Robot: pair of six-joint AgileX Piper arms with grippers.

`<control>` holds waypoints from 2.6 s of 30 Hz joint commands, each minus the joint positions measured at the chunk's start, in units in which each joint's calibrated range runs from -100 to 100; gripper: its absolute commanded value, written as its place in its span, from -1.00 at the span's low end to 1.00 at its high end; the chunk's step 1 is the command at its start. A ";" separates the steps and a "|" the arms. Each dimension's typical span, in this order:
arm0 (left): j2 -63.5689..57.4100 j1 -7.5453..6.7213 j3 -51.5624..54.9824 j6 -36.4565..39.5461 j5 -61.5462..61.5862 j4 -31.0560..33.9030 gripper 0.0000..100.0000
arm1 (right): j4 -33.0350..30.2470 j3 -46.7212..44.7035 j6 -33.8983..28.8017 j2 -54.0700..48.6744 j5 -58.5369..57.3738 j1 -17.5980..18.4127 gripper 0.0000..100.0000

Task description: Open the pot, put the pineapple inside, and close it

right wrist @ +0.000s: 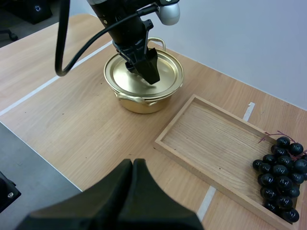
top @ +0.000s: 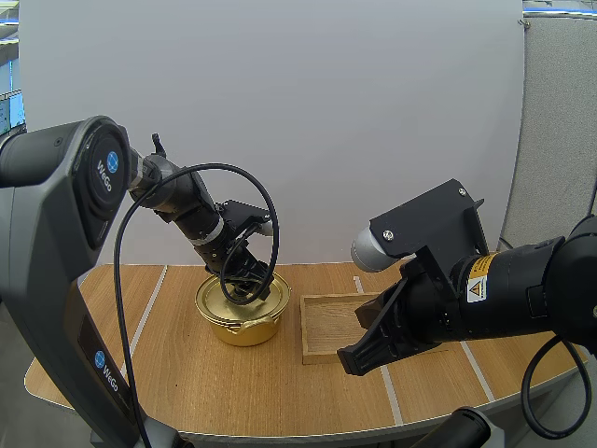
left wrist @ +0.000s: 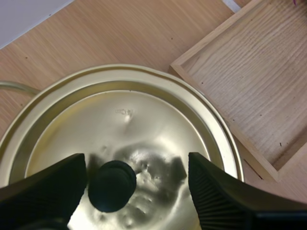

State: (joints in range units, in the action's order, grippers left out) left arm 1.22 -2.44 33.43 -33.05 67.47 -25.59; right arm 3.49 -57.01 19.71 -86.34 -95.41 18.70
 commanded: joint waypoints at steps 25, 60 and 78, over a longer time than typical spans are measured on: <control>-44.20 -0.10 -14.31 3.47 25.86 4.04 1.00 | -0.84 -0.07 -0.04 -0.61 0.34 -0.18 -1.00; -82.64 -0.10 -1.52 14.59 32.53 6.62 -1.00 | 0.44 -0.07 -0.04 -8.01 1.08 -4.84 -1.00; -101.22 -0.10 18.19 26.20 8.94 10.25 -1.00 | 0.37 -3.08 2.96 -13.66 23.56 -8.53 -1.00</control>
State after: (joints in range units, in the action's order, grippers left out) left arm -99.68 -2.44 49.84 -10.44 83.81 -17.71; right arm 4.00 -58.36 20.83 -99.62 -80.39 11.00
